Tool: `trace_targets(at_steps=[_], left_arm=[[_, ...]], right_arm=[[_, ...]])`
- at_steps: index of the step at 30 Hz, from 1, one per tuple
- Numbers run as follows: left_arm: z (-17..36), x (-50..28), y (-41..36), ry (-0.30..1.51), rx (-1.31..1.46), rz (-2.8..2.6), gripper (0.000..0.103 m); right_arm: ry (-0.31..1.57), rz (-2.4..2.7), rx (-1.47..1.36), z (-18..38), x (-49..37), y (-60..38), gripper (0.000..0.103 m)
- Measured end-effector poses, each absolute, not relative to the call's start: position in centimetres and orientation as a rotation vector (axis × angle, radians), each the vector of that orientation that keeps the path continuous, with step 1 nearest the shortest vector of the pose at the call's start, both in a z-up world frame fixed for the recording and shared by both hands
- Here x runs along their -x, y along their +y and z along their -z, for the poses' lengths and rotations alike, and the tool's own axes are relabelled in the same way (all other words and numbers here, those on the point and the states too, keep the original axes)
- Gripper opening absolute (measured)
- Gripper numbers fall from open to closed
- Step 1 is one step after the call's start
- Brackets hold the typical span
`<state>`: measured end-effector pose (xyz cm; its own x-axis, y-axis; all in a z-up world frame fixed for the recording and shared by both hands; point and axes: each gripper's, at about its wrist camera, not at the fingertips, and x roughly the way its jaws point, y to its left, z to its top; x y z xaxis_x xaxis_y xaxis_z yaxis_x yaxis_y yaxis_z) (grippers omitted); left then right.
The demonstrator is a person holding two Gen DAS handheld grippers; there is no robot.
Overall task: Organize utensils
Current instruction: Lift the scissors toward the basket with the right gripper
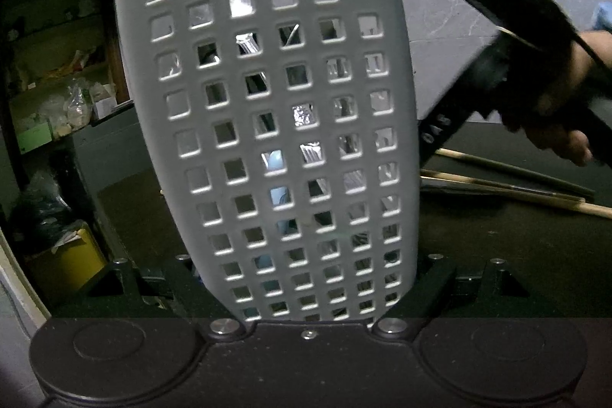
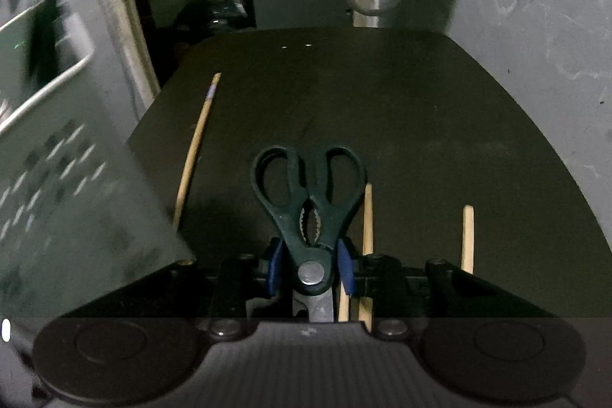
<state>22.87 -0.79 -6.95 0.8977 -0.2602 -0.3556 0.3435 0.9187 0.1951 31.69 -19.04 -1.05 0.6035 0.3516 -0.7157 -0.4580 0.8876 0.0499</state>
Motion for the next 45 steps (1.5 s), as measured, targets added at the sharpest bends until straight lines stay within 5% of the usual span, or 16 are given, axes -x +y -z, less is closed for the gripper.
trace_targets(at_steps=[7, 14, 18, 24, 26, 40, 45], left_arm=[[6.6, -22.5, -1.2, 0.335, -0.265, 0.304, 0.085], [6.1, -22.0, -1.7, 0.334, -0.275, 0.297, 0.085], [6.1, -22.0, -1.7, 0.334, -0.272, 0.299, 0.085], [6.1, -21.9, -1.5, 0.334, -0.269, 0.302, 0.085], [6.1, -21.9, -1.4, 0.333, -0.268, 0.303, 0.085], [6.4, -22.1, -1.5, 0.333, -0.269, 0.298, 0.085], [6.5, -22.1, -1.6, 0.333, -0.266, 0.299, 0.085]], right_arm=[[0.717, -0.524, 0.172, 1.7, -30.1, -19.8, 0.035], [0.647, -0.574, 0.172, 1.0, -28.1, -21.2, 0.059], [0.621, -0.603, 0.236, 0.4, -25.8, -22.0, 0.061], [0.625, -0.652, 0.366, -0.1, -21.0, -22.8, 0.049], [0.642, -0.666, 0.386, -0.3, -19.5, -23.6, 0.034], [0.764, -0.606, 0.401, 1.0, -18.2, -26.0, 0.029], [0.747, -0.536, 0.406, 1.4, -20.7, -26.3, 0.017]])
